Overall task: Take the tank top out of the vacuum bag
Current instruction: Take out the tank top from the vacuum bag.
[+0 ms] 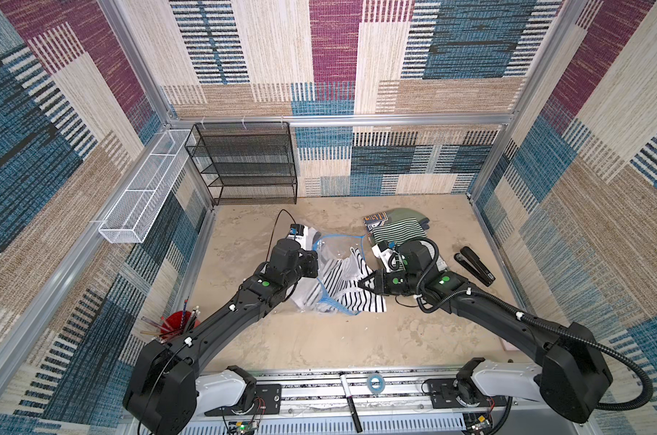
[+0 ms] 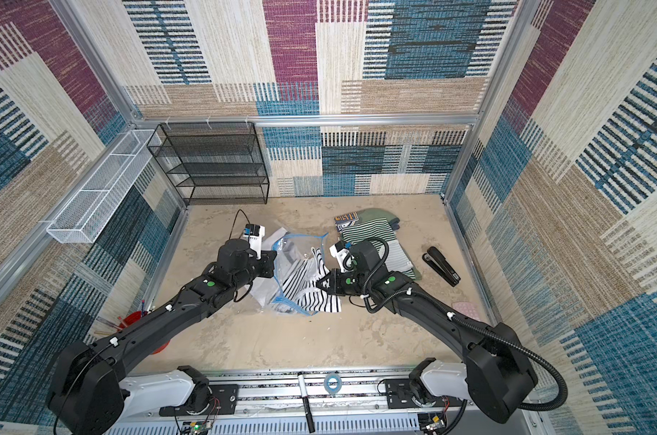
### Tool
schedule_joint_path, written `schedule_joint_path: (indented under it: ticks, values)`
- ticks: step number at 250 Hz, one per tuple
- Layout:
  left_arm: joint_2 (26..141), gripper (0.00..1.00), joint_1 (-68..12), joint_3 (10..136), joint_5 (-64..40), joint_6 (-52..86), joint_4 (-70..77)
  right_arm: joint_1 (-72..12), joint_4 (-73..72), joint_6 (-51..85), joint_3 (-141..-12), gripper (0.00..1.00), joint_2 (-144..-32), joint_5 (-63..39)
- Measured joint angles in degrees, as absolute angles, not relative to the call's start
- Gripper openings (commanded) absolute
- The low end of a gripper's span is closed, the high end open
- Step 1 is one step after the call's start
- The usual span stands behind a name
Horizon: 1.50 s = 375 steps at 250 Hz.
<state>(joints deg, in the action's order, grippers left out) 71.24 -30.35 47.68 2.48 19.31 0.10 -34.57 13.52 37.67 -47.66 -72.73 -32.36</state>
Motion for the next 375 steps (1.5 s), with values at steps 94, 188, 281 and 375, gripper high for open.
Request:
schedule_joint_path:
  ticks: [94,188,281,375]
  values:
    - [68.45,0.00,-30.28,45.82,-6.85,16.99,4.49,-34.76,22.48,35.97,-50.48,0.14,-74.13,-23.92]
    - [72.31,0.00,-30.28,42.04,-14.31,18.90,15.84,-37.34,25.08,38.19,-48.45,0.28,-73.28,-20.71]
    - [75.99,0.00,-30.39,43.24,-17.96,20.34,23.00,-41.76,25.58,42.41,-50.15,0.34,-76.60,-17.17]
    - [79.44,0.00,-30.39,45.10,-14.87,19.92,23.68,-42.92,30.37,47.13,-48.64,0.36,-71.66,-12.86]
